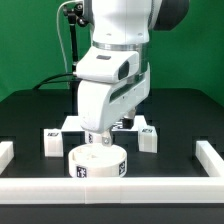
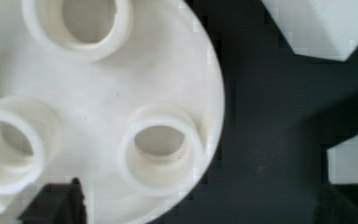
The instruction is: Assemble stool
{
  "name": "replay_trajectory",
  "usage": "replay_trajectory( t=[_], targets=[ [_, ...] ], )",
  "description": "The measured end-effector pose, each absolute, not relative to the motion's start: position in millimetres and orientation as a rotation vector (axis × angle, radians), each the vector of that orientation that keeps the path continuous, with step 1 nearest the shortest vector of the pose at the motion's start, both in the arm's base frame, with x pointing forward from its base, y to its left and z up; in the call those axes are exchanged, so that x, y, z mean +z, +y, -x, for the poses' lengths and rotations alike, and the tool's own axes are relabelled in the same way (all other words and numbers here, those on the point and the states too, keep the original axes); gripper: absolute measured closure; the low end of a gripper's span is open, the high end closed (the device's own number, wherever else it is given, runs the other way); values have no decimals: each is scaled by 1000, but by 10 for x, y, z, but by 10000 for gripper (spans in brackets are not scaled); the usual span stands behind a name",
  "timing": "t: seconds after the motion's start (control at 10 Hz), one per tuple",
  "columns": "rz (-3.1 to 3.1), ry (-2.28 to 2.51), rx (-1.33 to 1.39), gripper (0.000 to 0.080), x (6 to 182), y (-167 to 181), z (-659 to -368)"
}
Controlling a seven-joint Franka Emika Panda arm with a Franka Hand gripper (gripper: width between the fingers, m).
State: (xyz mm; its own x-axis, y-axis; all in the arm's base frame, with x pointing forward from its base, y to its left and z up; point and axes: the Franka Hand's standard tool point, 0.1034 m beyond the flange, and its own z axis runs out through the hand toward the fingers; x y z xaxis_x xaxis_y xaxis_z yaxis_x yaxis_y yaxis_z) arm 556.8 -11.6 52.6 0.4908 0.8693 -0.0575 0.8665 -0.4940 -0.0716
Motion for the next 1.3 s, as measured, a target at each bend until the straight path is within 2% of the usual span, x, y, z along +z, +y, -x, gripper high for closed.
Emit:
replay_trajectory(
  t=[1.3],
  targets=[
    [2627, -1596, 182, 150, 233, -128, -5472]
  ],
)
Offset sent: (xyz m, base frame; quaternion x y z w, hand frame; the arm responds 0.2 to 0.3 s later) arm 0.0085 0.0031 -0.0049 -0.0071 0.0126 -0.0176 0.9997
